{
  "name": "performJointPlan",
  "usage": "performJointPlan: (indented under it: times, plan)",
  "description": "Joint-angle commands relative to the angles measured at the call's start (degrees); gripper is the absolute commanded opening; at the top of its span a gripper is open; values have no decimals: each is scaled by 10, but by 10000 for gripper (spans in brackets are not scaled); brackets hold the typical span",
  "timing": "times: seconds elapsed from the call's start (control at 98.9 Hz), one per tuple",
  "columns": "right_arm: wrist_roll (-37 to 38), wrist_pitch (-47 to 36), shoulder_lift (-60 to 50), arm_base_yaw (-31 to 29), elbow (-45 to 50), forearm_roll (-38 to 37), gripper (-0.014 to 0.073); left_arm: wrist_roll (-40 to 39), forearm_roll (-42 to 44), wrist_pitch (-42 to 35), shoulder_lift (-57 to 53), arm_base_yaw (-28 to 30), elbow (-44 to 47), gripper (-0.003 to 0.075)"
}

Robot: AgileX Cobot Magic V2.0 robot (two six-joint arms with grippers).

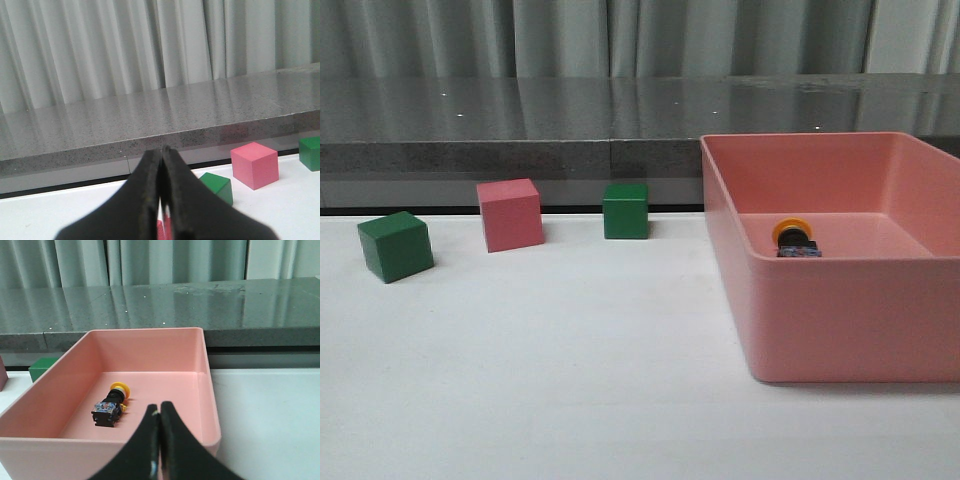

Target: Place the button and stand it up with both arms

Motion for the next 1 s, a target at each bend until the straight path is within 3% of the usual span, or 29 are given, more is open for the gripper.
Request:
performJointPlan:
  times: [0.0,0.374,0.465,0.707,0.99]
  plan:
    - [-1,-49,4,-4,-6,-6,-61,-6,-1,-46,-18,0,26,-20]
    - [-1,-99,4,-4,-24,-6,-61,-6,-1,-46,-18,0,26,-20]
    - [-1,-40,11,-4,-73,-6,-61,-6,-1,-46,-18,0,26,-20]
    - [-1,232,134,-4,-286,23,-61,-6,-1,-46,-18,0,26,-20]
    - [-7,248,350,-4,-461,53,-61,-6,-1,-46,-18,0,26,-20]
